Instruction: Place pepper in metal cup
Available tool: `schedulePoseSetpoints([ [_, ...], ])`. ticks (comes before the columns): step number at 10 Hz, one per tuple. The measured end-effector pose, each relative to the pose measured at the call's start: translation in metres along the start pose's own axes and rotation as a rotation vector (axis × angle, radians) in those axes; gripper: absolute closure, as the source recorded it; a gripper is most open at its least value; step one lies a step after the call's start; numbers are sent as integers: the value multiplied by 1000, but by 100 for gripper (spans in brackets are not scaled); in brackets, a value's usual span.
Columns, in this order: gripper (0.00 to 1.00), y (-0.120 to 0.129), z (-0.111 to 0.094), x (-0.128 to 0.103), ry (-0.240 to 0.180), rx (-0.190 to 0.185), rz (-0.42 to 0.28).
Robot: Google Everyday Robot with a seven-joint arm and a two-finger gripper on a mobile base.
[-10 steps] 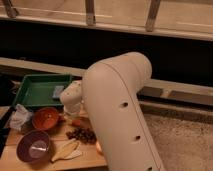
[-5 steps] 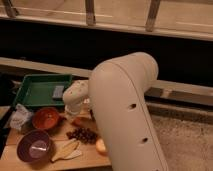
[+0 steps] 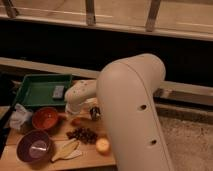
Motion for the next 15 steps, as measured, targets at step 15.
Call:
schedulePoseSetpoints([
  [15,80,-31,-132,28,-134,120,76],
])
